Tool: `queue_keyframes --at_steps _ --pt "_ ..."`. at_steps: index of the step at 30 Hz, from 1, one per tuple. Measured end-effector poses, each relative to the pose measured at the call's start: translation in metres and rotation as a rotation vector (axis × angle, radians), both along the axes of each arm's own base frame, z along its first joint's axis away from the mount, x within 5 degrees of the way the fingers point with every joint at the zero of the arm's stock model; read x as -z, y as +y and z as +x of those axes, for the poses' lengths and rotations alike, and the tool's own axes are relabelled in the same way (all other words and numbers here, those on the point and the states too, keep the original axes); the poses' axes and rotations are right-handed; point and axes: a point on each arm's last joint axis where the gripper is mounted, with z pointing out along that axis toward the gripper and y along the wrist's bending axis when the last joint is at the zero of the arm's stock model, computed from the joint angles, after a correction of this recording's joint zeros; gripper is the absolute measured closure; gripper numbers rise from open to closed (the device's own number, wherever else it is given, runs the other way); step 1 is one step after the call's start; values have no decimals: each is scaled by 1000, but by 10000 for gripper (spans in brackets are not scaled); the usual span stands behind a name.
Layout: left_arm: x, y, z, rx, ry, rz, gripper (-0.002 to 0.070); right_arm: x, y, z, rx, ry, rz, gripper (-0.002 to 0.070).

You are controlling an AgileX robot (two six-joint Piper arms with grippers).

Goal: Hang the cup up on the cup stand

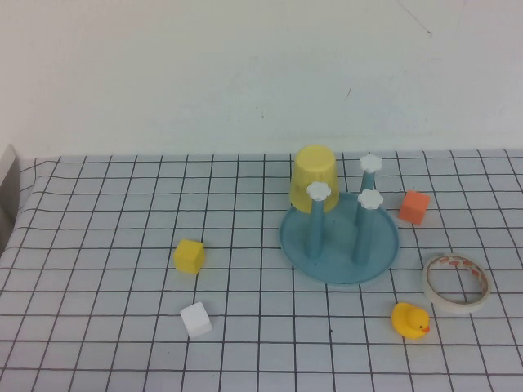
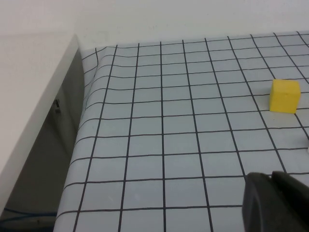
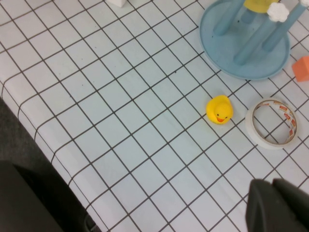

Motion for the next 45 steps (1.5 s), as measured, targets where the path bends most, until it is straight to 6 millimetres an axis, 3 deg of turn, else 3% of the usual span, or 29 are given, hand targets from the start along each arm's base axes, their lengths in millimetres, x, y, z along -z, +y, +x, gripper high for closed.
queue_keyframes --at_steps 45 --pt "0 -2 0 49 3 73 675 0 0 0 -1 1 1 676"
